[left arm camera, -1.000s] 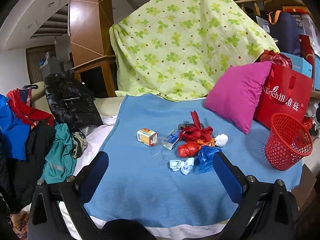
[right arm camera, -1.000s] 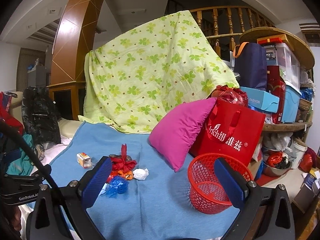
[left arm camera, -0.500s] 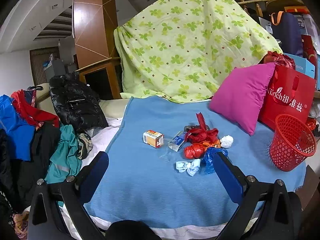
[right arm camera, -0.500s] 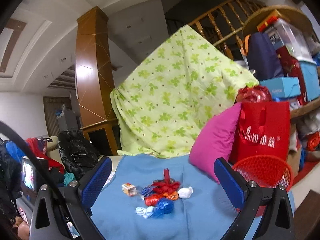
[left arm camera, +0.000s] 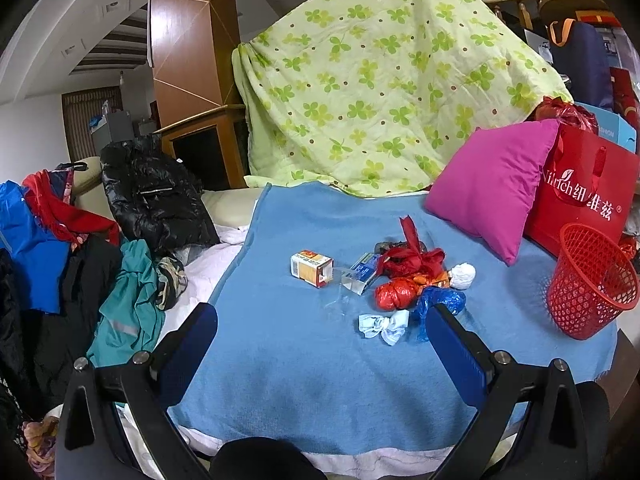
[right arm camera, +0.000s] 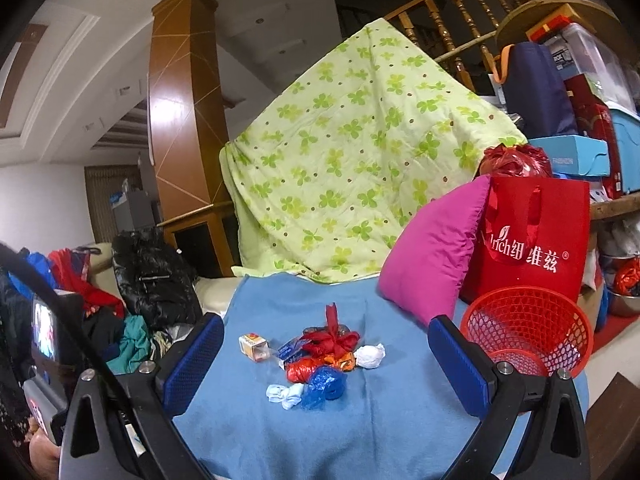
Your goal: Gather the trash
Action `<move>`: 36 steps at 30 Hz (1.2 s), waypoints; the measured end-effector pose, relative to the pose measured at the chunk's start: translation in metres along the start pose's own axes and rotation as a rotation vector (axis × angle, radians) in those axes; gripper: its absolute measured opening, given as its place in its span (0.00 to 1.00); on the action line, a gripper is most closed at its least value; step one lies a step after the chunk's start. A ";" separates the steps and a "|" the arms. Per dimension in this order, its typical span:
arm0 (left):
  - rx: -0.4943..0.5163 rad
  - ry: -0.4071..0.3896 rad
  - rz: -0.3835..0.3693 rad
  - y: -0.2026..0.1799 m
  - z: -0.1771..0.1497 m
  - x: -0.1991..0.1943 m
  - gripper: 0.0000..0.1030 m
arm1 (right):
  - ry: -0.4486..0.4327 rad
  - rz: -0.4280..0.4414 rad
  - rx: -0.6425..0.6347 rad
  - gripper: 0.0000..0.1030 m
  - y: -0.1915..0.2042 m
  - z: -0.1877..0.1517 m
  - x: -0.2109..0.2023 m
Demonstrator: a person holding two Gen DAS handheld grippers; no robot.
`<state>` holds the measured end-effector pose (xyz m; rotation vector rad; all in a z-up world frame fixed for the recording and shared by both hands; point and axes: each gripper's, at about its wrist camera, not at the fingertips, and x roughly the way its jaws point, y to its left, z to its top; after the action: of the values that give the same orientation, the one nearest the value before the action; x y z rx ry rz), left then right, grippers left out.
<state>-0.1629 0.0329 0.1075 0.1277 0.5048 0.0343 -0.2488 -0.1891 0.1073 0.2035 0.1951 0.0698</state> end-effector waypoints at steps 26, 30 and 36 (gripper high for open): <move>-0.069 0.345 0.007 0.027 -0.071 0.158 1.00 | 0.570 0.159 0.310 1.00 -0.052 -0.101 0.243; -0.056 0.349 -0.038 0.023 -0.070 0.175 1.00 | 0.623 0.160 0.389 1.00 -0.063 -0.115 0.287; -0.034 0.317 -0.154 0.005 -0.061 0.205 1.00 | 0.720 0.194 0.457 0.83 -0.067 -0.138 0.331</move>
<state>-0.0132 0.0580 -0.0430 0.0497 0.8289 -0.0892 0.0507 -0.1983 -0.1001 0.6511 0.9131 0.2927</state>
